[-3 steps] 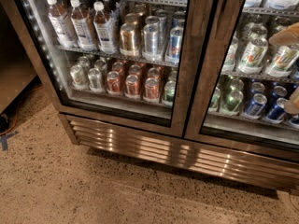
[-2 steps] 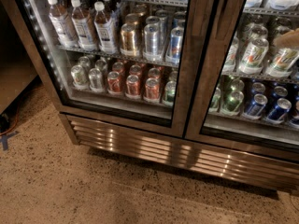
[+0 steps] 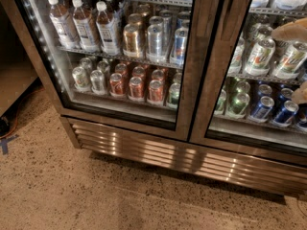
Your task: Open left fridge door
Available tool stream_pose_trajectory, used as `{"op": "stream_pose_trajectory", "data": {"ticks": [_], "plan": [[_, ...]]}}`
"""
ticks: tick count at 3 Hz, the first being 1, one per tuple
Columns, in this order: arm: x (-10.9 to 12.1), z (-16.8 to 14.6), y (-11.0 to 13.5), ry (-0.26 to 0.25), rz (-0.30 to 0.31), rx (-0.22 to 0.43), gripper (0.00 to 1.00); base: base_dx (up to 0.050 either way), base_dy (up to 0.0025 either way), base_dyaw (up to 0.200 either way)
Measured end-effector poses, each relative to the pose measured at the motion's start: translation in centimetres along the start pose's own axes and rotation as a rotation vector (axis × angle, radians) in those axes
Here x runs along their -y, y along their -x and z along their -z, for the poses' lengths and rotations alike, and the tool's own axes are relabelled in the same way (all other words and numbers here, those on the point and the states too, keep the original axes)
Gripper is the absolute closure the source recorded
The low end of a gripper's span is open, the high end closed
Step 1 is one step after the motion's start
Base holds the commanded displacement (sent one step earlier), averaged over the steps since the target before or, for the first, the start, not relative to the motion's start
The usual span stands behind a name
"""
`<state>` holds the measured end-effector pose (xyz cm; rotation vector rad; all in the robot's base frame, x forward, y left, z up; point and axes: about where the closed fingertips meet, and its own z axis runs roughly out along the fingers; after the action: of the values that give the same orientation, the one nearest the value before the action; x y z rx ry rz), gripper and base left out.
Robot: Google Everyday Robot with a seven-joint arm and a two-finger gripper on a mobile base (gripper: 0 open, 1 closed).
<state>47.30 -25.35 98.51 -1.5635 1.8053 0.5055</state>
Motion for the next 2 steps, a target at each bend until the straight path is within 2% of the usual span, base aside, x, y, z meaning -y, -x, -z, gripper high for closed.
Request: {"op": "stream_pose_trajectory", "data": {"ticks": [2], "plan": [[-2.0,-2.4,3.7,0.049,0.125,0.042,0.0,0.0,0.0,0.0]]}}
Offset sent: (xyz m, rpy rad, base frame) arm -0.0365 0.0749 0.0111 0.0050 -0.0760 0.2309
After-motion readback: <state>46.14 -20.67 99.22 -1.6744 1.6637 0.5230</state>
